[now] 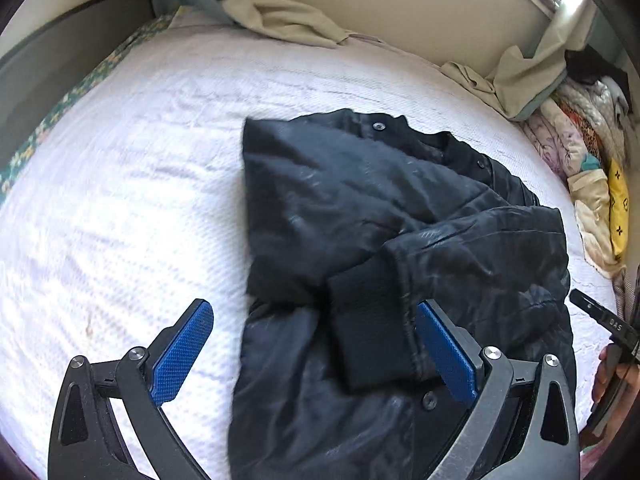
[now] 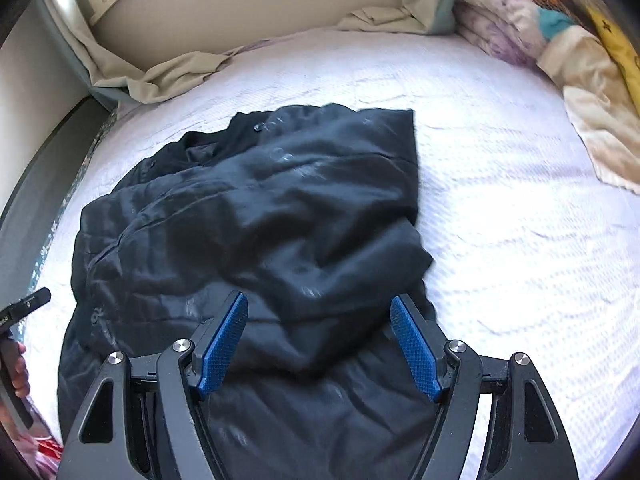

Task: Fold large clothes
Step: 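Grasp the jacket hem with both tools and lift it off the bed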

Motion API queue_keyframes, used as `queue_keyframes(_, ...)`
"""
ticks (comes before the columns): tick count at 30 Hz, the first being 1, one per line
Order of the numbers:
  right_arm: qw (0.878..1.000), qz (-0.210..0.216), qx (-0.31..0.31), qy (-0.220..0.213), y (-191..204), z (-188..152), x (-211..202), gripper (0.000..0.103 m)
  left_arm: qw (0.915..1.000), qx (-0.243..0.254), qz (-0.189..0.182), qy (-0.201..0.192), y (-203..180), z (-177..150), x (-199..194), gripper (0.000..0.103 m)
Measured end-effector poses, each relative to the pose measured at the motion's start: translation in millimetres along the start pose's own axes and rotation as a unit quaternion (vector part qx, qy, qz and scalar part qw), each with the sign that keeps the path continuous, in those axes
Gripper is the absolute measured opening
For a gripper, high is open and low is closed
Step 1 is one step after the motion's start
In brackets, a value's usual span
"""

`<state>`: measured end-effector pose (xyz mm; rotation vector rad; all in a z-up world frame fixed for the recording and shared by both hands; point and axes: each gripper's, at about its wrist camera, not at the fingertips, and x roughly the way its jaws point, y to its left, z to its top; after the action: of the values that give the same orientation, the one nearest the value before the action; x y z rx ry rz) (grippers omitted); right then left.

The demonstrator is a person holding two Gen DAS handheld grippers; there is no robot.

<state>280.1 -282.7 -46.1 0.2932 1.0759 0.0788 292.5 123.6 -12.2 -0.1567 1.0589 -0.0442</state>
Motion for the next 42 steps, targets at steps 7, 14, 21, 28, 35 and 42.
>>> queue_keyframes(7, 0.999, 0.004, -0.018, -0.031, -5, -26, -67, 0.077, 0.9990, 0.014, -0.036, 0.024, 0, -31, -21, 0.100)
queue_keyframes(14, 0.997, 0.065, 0.026, 0.012, -30, -68, -112, 0.077, 0.9968, 0.021, -0.068, 0.038, -3, -67, -70, 0.099)
queue_keyframes(21, 0.993, 0.090, 0.081, 0.008, -78, -137, -132, 0.077, 0.9948, -0.008, -0.092, 0.043, 23, -123, -93, 0.099)
queue_keyframes(28, 0.973, 0.170, 0.149, 0.044, -105, -184, -117, 0.077, 0.9861, -0.089, -0.112, 0.086, 64, -170, -73, 0.095)
queue_keyframes(35, 0.964, 0.171, 0.180, 0.097, -110, -207, -94, 0.077, 0.9772, -0.109, -0.140, 0.117, 69, -202, -60, 0.095)
queue_keyframes(42, 0.947, 0.220, 0.188, 0.137, -104, -226, -78, 0.077, 0.9587, -0.138, -0.203, 0.144, 66, -215, -46, 0.095)
